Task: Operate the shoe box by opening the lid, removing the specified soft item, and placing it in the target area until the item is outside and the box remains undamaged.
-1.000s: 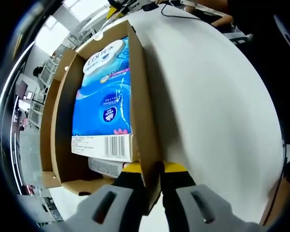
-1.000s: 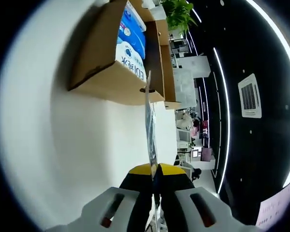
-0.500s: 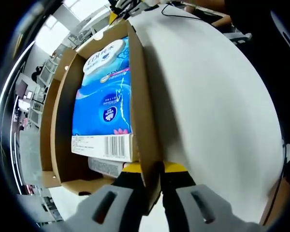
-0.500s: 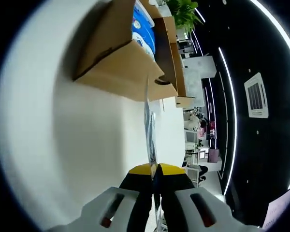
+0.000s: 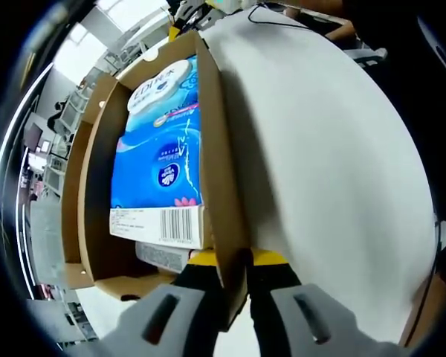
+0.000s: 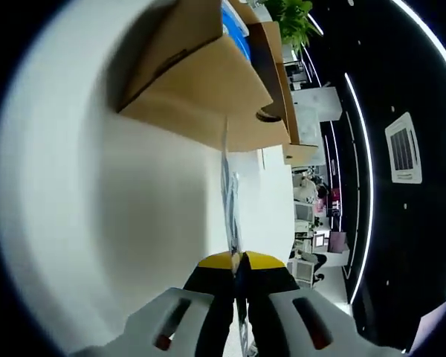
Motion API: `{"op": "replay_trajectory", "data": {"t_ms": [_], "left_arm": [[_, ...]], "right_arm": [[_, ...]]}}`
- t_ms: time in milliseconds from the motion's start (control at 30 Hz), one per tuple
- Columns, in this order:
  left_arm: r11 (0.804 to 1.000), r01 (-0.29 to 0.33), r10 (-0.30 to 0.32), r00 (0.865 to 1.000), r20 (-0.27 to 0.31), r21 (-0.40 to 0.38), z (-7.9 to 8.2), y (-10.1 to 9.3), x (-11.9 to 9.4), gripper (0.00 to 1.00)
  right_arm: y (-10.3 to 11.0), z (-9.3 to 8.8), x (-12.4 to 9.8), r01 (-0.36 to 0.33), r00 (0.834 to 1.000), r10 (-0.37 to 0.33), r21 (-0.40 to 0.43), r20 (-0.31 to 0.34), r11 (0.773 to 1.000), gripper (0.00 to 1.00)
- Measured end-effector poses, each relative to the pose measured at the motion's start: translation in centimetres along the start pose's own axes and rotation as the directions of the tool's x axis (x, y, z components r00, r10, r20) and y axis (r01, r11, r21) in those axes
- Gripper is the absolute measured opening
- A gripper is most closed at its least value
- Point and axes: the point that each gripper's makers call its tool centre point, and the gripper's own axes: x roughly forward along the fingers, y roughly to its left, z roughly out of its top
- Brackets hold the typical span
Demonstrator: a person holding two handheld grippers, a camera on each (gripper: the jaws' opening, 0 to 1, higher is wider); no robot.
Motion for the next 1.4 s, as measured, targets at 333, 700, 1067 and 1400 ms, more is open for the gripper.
{"op": "replay_trajectory", "data": {"t_ms": [333, 700, 1067, 1400], "left_arm": [[1.0, 0.001, -0.001, 1.0, -0.001, 0.001, 0.0, 0.0, 0.0, 0.09], [1.0, 0.0, 0.0, 1.0, -0.004, 0.0, 0.0, -0.1, 0.0, 0.09], [1.0, -0.001, 0.001, 1.0, -0.008, -0.001, -0.1, -0.1, 0.0, 0.1], [1.0, -0.001, 0.001, 1.0, -0.01, 0.001, -0.1, -0.1, 0.0, 0.1]], "right_arm": [[0.8, -0.1, 0.6, -0.038, 0.999, 0.038, 0.001, 0.007, 0.999, 0.01], [2.8, 0.0, 1.3, -0.111, 0.994, 0.111, 0.013, 0.014, 0.994, 0.01], [3.5, -0.1, 1.4, -0.152, 0.988, 0.152, 0.021, 0.018, 0.988, 0.01], [3.6, -0.1, 1.2, -0.163, 0.987, 0.163, 0.053, 0.01, 0.985, 0.03]]}}
